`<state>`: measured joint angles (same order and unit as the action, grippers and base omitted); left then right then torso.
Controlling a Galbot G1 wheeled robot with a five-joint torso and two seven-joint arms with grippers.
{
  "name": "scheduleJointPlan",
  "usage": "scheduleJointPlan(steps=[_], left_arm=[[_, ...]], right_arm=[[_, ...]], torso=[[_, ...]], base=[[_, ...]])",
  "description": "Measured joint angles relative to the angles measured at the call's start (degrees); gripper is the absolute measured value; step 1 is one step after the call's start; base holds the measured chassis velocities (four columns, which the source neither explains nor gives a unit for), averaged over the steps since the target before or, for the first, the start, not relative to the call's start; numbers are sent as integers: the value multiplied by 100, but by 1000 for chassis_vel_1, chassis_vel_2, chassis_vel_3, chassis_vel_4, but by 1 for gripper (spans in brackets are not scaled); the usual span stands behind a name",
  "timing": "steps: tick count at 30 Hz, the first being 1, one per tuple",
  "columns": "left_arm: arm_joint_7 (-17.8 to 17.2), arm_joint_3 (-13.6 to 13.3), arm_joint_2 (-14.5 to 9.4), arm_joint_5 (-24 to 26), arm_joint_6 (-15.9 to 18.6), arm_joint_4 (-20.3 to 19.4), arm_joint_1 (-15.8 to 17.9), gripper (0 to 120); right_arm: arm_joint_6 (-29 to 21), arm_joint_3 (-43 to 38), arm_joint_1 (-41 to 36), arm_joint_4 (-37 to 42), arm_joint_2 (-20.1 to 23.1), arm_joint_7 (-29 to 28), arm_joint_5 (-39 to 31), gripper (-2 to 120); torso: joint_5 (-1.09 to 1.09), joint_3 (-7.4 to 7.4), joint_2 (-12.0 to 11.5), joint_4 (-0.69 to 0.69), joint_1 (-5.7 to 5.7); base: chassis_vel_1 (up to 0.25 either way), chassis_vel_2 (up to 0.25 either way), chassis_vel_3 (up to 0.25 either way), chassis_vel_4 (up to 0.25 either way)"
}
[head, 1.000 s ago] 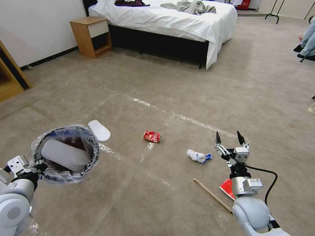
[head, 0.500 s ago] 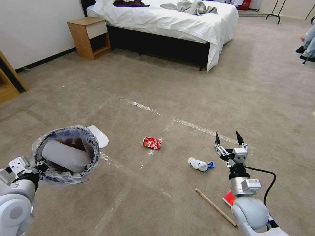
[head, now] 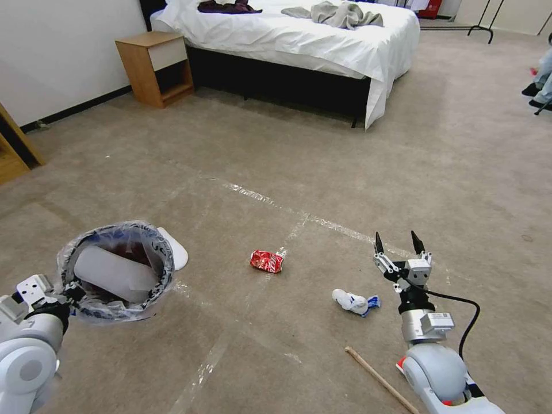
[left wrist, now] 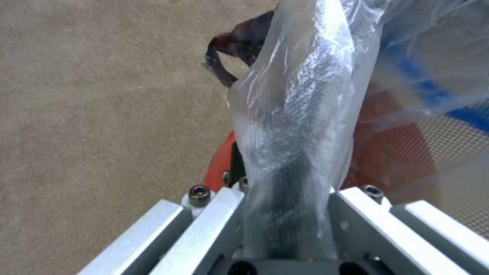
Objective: Pick up the trash bin and place the garbage on the floor into it.
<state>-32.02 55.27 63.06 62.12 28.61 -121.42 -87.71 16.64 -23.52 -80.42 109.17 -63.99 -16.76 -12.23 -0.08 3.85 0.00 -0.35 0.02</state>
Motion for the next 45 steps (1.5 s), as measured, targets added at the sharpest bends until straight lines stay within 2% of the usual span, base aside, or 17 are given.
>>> scheduleJointPlan(steps=[15,21,34,45], left_arm=[[181,63,9,-32,5,21,-58,0],[192,117,39,-30,128,-35,-94,0],[298,187,59,-346,313,-72,-213,0],[429,339,163,-481,441,-256,-389,0]], right_arm=[[47,40,9,-8,-5,18,-13,86],[44,31,2,-5,26,7,-12,86],[-14,25,-15,17,116,-31,-152,86],[-78,-27,-56,141,218,-92,-263,88]], torso=[[0,0,0,0,0],[0,0,0,0,0],[0,0,1,0,0],[1,0,1,-1,0]], base=[[-14,12,11,-8],[0,0,0,0],[0,0,0,0],[0,0,0,0]])
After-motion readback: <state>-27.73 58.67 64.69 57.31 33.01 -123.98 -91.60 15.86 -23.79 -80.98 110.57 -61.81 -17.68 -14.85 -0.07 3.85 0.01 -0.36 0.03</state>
